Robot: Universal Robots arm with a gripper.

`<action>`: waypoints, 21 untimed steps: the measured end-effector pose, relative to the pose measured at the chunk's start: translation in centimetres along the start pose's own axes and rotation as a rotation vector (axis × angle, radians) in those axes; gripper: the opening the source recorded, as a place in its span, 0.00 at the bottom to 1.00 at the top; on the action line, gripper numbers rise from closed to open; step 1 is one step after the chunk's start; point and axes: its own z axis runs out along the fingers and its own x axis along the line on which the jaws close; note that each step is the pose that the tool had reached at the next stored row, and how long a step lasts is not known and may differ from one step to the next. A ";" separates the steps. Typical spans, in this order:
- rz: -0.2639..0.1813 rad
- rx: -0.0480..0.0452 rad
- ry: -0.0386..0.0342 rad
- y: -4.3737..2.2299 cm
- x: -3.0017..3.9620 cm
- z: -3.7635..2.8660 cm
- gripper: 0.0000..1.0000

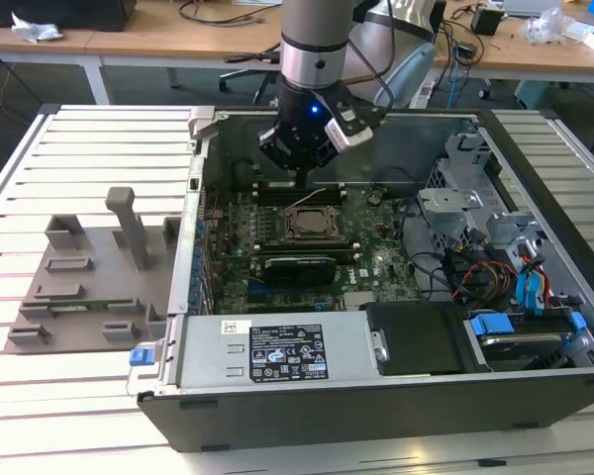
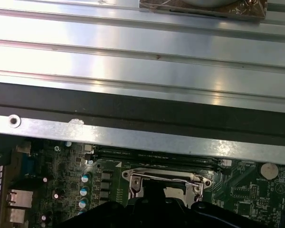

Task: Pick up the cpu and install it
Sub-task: 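Install the first cpu locking lever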

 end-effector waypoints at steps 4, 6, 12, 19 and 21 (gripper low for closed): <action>0.000 -0.0378 -0.0037 -0.04 -0.01 0.26 0.11; -0.001 -0.0519 -0.0050 -0.60 0.07 2.09 0.11; -0.004 -0.0519 -0.0049 -0.15 0.02 3.03 0.11; -0.004 -0.0409 -0.0038 -0.13 -0.45 3.30 0.11; -0.004 -0.0322 -0.0028 -0.16 -0.68 3.42 0.11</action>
